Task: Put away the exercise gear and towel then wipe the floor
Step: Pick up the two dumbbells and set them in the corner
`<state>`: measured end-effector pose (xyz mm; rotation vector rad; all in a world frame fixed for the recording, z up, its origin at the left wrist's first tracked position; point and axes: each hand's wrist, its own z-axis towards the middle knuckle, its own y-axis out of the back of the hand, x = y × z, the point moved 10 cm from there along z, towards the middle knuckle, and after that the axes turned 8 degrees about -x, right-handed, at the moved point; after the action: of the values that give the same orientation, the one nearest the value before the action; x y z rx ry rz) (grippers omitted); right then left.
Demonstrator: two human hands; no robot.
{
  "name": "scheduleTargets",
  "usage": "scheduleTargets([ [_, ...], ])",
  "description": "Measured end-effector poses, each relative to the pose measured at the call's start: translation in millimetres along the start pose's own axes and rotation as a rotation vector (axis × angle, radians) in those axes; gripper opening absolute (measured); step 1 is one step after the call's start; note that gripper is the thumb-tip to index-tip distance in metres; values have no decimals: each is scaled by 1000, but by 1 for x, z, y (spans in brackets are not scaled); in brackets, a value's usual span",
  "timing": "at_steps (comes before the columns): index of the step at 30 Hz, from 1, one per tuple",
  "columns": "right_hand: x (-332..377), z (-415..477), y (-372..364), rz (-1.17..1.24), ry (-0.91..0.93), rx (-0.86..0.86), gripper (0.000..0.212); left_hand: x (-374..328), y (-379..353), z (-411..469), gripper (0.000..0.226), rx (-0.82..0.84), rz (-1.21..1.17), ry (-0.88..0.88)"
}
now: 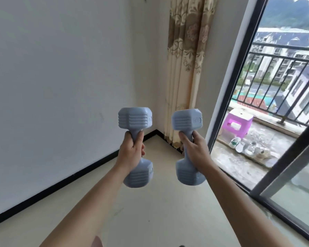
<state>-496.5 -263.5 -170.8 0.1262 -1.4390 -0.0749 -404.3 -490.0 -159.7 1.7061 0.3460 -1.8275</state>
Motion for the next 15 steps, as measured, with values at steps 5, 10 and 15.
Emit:
scheduleTargets([
  [5, -23, 147, -17, -22, -34, 59, 28, 5, -66, 105, 31, -37, 43, 37],
  [10, -35, 261, -67, -22, -90, 153, 28, 17, -86, 200, 31, -118, 93, 70],
  [15, -71, 360, -143, -43, -135, 246, 26, 53, -100, 308, 32, -179, 112, 82],
])
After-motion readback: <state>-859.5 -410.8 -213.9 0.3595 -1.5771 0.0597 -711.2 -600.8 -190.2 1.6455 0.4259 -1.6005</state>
